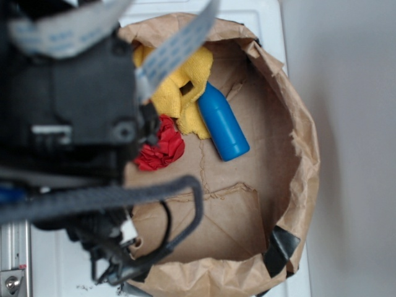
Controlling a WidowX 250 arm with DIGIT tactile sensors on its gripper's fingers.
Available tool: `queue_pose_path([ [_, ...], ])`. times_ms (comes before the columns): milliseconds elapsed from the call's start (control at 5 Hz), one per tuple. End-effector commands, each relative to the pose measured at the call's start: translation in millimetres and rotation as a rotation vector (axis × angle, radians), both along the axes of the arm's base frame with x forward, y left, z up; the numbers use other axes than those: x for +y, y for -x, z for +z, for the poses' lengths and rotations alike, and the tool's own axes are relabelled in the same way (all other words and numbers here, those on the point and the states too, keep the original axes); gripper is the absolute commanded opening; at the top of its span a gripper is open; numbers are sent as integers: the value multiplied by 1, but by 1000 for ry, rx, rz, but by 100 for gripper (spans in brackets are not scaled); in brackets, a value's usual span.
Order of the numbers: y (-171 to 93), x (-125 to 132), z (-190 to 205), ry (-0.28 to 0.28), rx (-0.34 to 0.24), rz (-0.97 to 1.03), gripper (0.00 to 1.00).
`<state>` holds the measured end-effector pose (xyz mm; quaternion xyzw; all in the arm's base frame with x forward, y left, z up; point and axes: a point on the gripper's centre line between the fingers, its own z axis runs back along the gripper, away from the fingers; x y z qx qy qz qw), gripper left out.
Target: Grab the red paper.
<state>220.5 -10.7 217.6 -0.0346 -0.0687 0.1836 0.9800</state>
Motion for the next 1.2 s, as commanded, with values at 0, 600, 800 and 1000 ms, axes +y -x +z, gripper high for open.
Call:
queue_pose_path([
  [0, -3, 15, -29, 21, -15, 135, 100],
  [600, -3, 15, -29, 21, -15, 135, 100],
  [800, -3, 15, -29, 21, -15, 135, 100],
  [1000, -7, 18, -46, 41, -100, 180, 100],
])
